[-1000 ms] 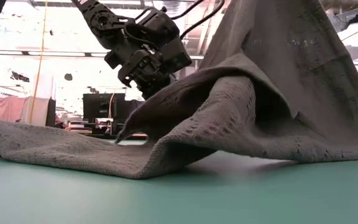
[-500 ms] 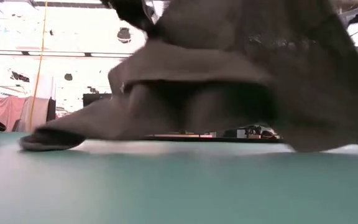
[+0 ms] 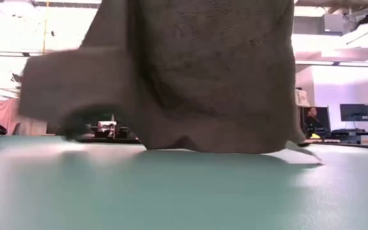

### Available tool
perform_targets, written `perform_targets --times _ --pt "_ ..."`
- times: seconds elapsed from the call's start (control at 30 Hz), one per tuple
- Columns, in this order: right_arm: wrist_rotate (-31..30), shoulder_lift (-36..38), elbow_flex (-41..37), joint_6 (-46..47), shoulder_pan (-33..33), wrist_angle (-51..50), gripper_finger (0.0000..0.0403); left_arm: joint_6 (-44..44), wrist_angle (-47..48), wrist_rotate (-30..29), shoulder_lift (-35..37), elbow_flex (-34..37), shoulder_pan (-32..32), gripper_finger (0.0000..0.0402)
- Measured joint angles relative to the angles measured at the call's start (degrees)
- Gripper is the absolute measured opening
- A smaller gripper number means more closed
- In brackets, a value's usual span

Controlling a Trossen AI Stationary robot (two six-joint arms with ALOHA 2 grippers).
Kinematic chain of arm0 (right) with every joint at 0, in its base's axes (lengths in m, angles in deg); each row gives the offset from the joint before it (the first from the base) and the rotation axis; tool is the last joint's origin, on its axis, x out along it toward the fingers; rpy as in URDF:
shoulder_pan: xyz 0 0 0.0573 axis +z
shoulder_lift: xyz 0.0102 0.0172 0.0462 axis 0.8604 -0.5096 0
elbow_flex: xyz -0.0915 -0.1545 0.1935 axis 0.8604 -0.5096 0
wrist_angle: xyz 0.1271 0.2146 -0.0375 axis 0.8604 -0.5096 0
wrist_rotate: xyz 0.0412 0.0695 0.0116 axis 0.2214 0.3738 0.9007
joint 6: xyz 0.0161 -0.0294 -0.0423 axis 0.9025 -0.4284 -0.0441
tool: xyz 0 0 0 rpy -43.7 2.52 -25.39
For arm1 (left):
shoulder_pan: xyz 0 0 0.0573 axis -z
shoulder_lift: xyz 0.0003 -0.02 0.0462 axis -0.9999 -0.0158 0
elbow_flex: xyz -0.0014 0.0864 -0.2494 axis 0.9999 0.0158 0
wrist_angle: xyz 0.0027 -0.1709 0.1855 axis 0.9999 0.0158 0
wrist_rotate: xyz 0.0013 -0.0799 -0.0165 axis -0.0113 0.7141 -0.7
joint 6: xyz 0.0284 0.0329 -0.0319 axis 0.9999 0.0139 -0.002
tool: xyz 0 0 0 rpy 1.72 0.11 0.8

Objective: Roll towel into tight, uniform cylinder
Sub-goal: Fold the gray towel

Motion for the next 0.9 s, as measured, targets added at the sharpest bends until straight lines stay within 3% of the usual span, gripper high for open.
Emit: perform_targets --times 0.23,0.37,0.5,0.67,0.77,0.9 --pt "0.2 -0.1 0.0 -3.5 0.0 2.5 0.0023 -0.6 1.5 4.2 1.1 0.0 1.5 0.0" --pt "0.3 0.0 0.0 -0.2 0.0 -3.7 0.0023 -5.6 5.0 9.3 -0.3 2.0 2.5 0.0" --pt "0.6 0.3 0.0 10.1 0.0 -18.2 0.0023 -10.2 4.2 14.0 -3.5 7.8 5.7 0.0" --pt "4.9 -0.1 0.0 31.0 0.0 -37.0 0.0023 -14.8 -9.1 20.0 -9.6 18.1 12.3 0.0" --pt "5.4 -0.5 -0.8 40.8 0.1 -43.0 0.0023 -16.7 -19.8 22.1 -14.5 22.5 16.1 0.0" --pt "7.0 -0.4 -2.9 45.8 0.2 -45.6 0.0023 -18.0 -26.5 21.9 -22.1 22.9 19.4 0.0"
